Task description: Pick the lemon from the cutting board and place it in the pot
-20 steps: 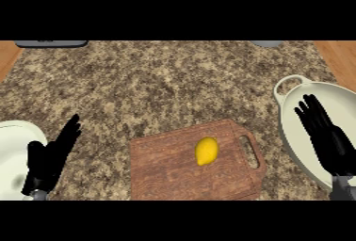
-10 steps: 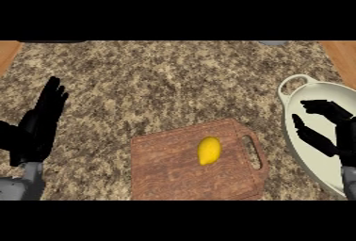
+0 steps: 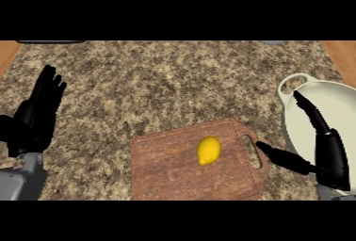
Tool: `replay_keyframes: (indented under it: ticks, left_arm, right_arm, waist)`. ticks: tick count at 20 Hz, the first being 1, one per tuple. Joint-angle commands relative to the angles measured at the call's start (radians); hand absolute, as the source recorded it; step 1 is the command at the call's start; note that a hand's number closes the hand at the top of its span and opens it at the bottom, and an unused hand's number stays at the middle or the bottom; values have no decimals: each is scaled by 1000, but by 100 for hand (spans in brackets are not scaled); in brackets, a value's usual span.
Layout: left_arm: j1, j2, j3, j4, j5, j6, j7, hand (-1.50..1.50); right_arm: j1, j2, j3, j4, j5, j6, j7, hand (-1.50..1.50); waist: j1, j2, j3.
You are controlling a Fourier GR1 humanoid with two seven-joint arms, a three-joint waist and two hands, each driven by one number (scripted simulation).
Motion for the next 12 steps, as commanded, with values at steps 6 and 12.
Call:
replay_keyframes:
  ticks: [6, 12]
  left_arm:
    - [27, -5, 3, -8, 18, -45, -12, 0]
    - [-15, -50, -30, 27, -39, 3, -26, 0]
  right_arm:
    - [-118, -168, 159, -187, 72, 323, 538, -150]
    - [-304, -138, 293, -196, 39, 555, 870, -150]
  waist:
    - [26, 2, -4]
    - [31, 5, -2]
